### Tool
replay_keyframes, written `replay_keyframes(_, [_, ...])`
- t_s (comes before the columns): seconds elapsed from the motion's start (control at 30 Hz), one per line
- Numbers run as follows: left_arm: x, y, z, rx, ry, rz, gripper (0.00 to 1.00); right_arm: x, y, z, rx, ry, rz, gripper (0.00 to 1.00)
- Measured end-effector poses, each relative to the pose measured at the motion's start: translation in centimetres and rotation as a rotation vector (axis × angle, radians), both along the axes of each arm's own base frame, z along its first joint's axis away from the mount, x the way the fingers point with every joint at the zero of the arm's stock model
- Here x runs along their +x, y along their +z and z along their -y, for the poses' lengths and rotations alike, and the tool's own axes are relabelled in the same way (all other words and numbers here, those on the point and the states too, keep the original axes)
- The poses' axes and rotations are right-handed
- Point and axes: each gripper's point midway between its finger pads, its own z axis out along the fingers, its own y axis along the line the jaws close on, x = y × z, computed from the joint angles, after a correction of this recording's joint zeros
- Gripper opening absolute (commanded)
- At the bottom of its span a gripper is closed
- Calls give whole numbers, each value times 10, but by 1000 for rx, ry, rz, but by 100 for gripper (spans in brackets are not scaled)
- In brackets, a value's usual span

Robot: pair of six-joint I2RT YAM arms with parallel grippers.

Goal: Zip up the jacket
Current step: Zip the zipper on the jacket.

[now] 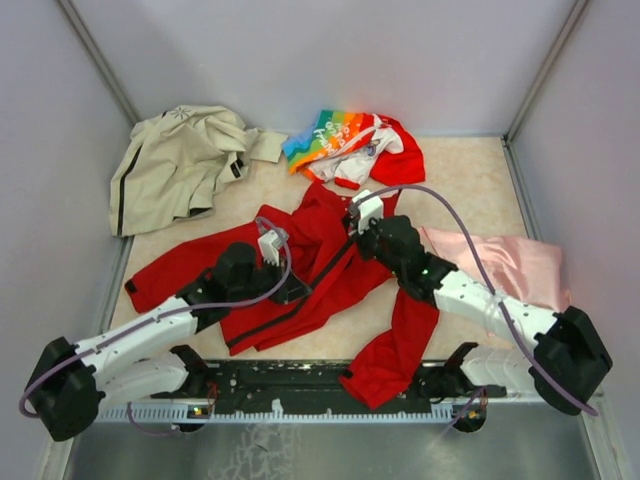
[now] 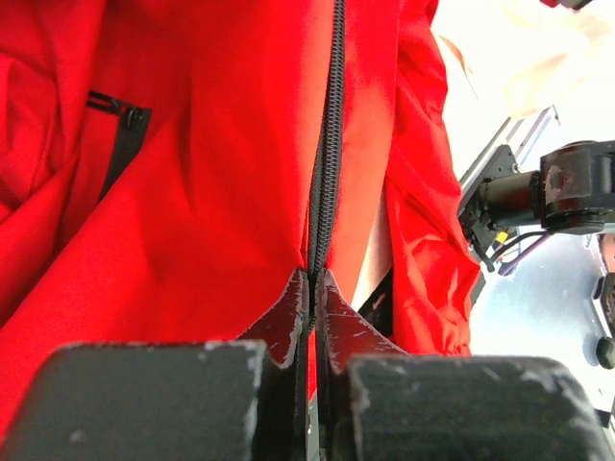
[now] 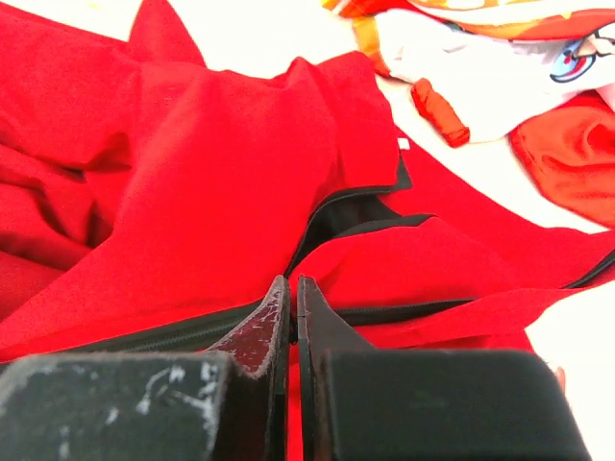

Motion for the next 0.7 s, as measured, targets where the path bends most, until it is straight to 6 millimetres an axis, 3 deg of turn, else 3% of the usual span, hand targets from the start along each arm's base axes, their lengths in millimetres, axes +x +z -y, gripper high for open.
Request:
replay_keyframes(0.1, [-3, -4, -10, 16, 34, -10, 0, 9, -3, 7, -11, -29, -7, 0])
replay_keyframes(0.23, [-3, -11, -22, 50, 99, -24, 0, 31, 9, 26, -4, -104, 15, 0])
replay_keyframes(0.6, [26, -10, -40, 81, 302, 23, 0, 67, 18, 79, 52, -260, -16, 0])
replay_keyframes(0.7, [25, -24, -50, 140, 329, -1, 0, 84, 29, 117, 48, -395, 15, 0])
